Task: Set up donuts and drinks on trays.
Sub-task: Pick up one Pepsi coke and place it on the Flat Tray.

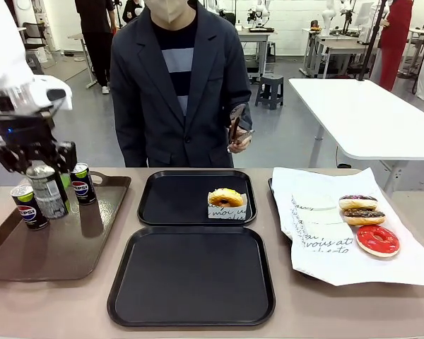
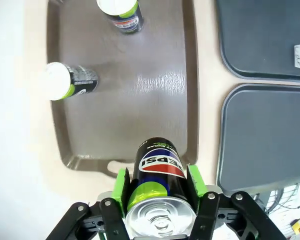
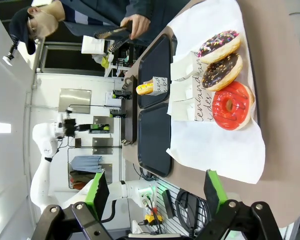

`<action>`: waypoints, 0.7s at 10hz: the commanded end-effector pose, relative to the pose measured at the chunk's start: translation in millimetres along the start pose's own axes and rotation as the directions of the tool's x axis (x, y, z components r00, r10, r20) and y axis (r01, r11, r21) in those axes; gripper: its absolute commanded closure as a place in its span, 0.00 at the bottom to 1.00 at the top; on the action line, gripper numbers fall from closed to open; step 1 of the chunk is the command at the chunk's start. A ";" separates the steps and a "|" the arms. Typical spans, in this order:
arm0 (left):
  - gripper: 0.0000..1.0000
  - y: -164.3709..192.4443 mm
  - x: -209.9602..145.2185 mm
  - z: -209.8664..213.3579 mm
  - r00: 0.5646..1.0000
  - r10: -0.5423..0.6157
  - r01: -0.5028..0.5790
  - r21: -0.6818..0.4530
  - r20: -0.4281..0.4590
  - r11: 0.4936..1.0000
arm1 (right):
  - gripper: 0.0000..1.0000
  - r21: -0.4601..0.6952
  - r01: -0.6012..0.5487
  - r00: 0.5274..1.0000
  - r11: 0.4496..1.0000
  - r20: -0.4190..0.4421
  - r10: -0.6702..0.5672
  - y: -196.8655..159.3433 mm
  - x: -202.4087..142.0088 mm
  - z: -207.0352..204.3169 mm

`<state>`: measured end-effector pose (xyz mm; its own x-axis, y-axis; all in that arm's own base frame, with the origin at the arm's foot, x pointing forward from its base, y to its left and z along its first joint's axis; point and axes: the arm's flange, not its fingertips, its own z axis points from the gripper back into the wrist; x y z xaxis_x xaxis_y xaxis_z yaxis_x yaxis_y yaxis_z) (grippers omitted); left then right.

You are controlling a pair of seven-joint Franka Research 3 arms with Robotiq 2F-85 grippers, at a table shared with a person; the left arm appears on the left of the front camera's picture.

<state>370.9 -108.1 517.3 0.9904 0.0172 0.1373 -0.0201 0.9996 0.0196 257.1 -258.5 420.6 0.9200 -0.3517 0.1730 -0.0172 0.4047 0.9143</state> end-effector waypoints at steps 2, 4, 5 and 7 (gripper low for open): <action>1.00 6.0 -7.2 8.8 0.999 0.049 -0.050 0.021 0.007 0.999 | 0.00 0.016 -0.015 1.000 1.000 0.006 0.015 0.5 0.4 0.5; 1.00 0.0 -3.6 15.6 1.000 0.001 -0.001 0.000 0.014 1.000 | 0.00 0.016 -0.015 1.000 1.000 0.006 0.015 0.5 0.4 0.5; 1.00 0.0 -3.6 15.6 1.000 0.001 -0.001 0.000 0.014 1.000 | 0.00 0.016 -0.015 1.000 1.000 0.006 0.015 0.5 0.4 0.5; 0.43 -19.3 11.7 15.1 0.999 -0.005 0.005 0.025 0.037 1.000 | 0.00 0.016 -0.015 1.000 1.000 0.006 0.015 0.5 0.4 0.5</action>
<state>366.9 -112.1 530.4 0.9891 0.0128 0.1464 -0.0165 0.9996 0.0243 257.0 -258.6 420.7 0.9199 -0.3518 0.1729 -0.0171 0.4046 0.9143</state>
